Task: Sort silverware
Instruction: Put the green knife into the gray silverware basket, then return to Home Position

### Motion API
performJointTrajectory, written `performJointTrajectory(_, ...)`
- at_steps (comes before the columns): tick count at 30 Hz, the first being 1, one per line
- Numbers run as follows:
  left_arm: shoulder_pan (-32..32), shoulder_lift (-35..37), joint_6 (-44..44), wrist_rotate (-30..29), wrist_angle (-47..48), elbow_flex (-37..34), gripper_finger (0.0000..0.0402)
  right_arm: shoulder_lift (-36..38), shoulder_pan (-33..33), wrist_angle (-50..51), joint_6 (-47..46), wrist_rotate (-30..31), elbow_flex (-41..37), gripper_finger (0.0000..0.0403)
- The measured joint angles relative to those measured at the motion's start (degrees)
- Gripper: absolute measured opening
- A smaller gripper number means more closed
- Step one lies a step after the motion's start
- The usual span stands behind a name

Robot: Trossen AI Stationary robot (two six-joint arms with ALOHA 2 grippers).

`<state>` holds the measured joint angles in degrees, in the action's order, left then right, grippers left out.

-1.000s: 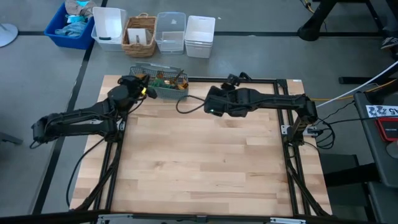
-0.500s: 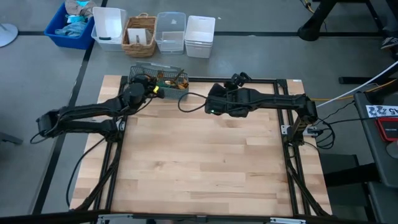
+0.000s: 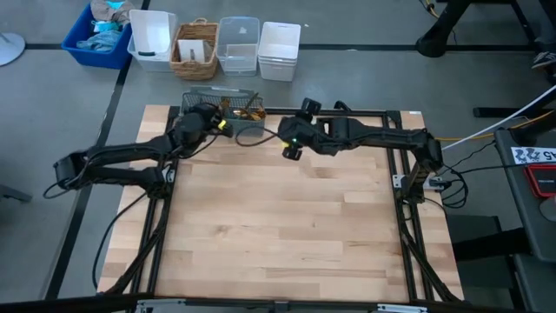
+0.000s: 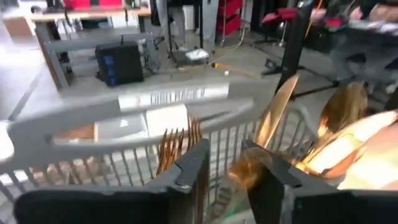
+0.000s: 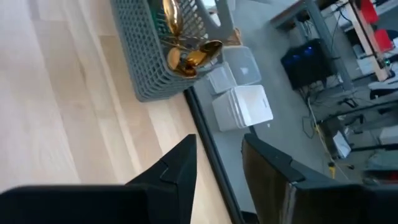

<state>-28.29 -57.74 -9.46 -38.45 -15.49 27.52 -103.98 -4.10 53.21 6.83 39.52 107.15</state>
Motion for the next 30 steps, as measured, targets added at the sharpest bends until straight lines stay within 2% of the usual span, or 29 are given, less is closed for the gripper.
performJointTrajectory(6, 0.51, 7.06, 2.61, 0.66, 0.01, 1.93, 0.0107, 0.74, -3.86, -1.54, 2.14, -3.12, 0.00, 0.0127)
performJointTrajectory(10, 0.55, 14.71, 5.71, 1.38, 0.66, 2.11, 0.0105, 3.86, -6.97, -3.47, 3.89, -11.69, 0.00, 0.0127)
performJointTrajectory(12, 0.44, 19.56, 9.04, 3.06, 4.04, 2.13, 0.0100, 6.12, -8.60, -2.50, 3.66, -16.41, 0.00, 0.0127)
performJointTrajectory(14, 0.41, 24.60, 11.74, 6.53, 8.60, 2.18, 0.0094, 8.59, -10.30, -0.23, 2.40, -21.02, 0.00, 0.0127)
performJointTrajectory(18, 0.44, 34.02, 12.53, 17.47, 20.07, 2.18, 0.0081, 13.00, -12.74, 3.34, 0.50, -27.87, -1.99, 0.0127)
performJointTrajectory(21, 0.46, 39.88, 12.42, 25.05, 25.81, 1.04, 0.0071, 17.83, -12.87, -1.29, -0.31, -28.89, -11.56, 0.0127)
performJointTrajectory(24, 0.46, 44.74, 9.73, 30.75, 28.73, -1.48, 0.0062, 24.70, -12.70, -11.49, -2.49, -29.41, -26.37, 0.0127)
performJointTrajectory(30, 0.46, 53.52, 4.98, 32.43, 28.76, -7.04, 0.0045, 41.20, -12.82, -31.04, -10.08, -30.20, -52.78, 0.0127)
